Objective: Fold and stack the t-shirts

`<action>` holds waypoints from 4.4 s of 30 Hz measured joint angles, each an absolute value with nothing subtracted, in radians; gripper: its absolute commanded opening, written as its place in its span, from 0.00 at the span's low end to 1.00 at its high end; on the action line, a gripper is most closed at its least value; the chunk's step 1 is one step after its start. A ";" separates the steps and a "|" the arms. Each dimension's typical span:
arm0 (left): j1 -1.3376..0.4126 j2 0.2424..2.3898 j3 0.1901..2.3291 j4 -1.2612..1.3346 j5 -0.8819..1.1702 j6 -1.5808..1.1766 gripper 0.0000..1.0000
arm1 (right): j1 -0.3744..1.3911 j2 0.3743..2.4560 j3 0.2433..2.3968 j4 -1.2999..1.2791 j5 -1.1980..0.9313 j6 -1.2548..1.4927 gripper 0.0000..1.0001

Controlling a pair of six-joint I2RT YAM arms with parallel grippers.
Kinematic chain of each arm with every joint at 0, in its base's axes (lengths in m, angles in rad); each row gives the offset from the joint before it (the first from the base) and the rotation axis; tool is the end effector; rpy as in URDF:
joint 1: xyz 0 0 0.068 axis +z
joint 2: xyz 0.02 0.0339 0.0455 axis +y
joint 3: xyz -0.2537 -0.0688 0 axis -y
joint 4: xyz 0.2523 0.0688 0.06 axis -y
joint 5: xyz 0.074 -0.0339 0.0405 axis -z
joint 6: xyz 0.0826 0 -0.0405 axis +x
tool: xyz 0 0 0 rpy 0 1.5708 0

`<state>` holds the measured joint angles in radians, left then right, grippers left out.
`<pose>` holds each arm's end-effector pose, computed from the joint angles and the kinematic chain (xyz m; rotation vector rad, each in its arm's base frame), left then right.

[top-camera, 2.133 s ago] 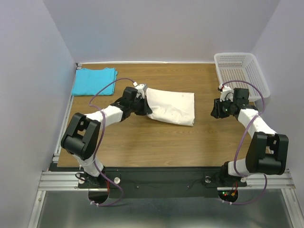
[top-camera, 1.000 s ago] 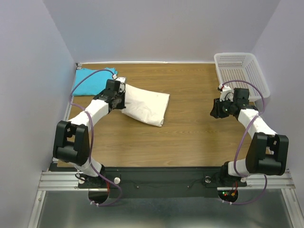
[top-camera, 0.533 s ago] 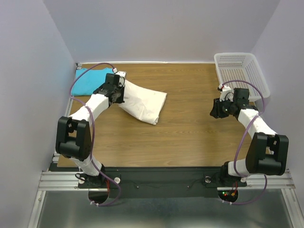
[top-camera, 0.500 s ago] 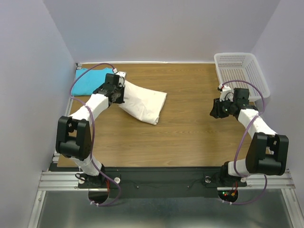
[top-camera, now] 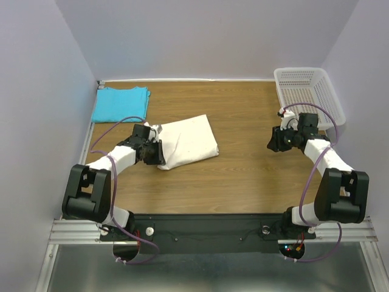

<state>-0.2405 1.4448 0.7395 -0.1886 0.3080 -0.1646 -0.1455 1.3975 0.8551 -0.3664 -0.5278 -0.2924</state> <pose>0.2998 -0.0993 0.1283 0.2299 2.4769 -0.5536 0.3154 -0.0042 0.1699 -0.3907 2.3314 0.4451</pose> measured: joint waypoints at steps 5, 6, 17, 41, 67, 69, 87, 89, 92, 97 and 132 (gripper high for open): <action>-0.233 1.391 0.704 -0.171 0.319 -0.236 0.89 | -0.146 1.401 0.855 -0.367 -0.547 -0.293 0.38; -0.228 1.359 0.702 -0.168 0.318 -0.256 0.95 | -0.146 1.401 0.855 -0.367 -0.550 -0.293 0.38; -0.076 1.266 0.707 -0.115 0.295 -0.349 0.96 | -0.146 1.402 0.855 -0.368 -0.572 -0.293 0.38; -0.060 1.728 0.918 0.075 0.422 -0.476 0.68 | -0.146 1.414 0.855 -0.369 -0.572 -0.293 0.38; -0.088 1.635 1.067 -0.062 0.364 -0.265 0.00 | -0.146 1.414 0.855 -0.369 -0.564 -0.293 0.39; -0.077 1.624 1.113 -0.075 0.350 -0.253 0.00 | -0.146 1.414 0.855 -0.369 -0.565 -0.293 0.39; -0.030 1.819 1.679 -0.320 0.120 -0.101 0.00 | -0.146 1.414 0.855 -0.369 -0.565 -0.293 0.38; -0.030 1.843 1.735 -0.352 0.106 -0.088 0.00 | -0.146 1.414 0.855 -0.370 -0.565 -0.293 0.39; -0.030 1.874 1.807 -0.383 0.094 -0.076 0.00 | -0.146 1.414 0.855 -0.370 -0.565 -0.293 0.39; -0.031 1.900 1.898 -0.439 0.067 -0.052 0.00 | -0.146 1.414 0.855 -0.370 -0.565 -0.293 0.38; 0.028 2.047 2.177 -0.583 -0.060 0.108 0.00 | -0.146 1.430 0.855 -0.377 -0.581 -0.293 0.38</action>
